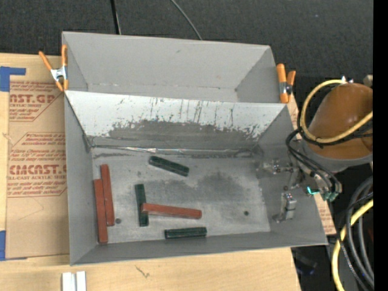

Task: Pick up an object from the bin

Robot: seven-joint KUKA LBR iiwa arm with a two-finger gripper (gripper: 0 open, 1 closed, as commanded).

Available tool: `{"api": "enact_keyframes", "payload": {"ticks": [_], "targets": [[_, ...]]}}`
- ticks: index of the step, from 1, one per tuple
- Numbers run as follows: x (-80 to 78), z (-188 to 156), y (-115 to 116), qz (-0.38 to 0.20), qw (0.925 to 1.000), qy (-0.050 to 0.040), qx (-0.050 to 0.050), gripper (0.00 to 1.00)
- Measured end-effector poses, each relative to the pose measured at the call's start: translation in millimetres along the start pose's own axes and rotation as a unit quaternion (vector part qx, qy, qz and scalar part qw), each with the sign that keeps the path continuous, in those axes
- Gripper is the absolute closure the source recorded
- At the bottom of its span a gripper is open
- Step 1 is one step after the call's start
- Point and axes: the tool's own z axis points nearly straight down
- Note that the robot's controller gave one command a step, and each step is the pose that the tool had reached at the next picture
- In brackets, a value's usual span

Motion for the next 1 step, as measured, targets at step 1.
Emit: {"api": "enact_keyframes", "payload": {"ticks": [1], "targets": [[-7.8, 12.1, 51.1, 0.028, 0.9996, -0.0027, 0.001, 0.0]]}}
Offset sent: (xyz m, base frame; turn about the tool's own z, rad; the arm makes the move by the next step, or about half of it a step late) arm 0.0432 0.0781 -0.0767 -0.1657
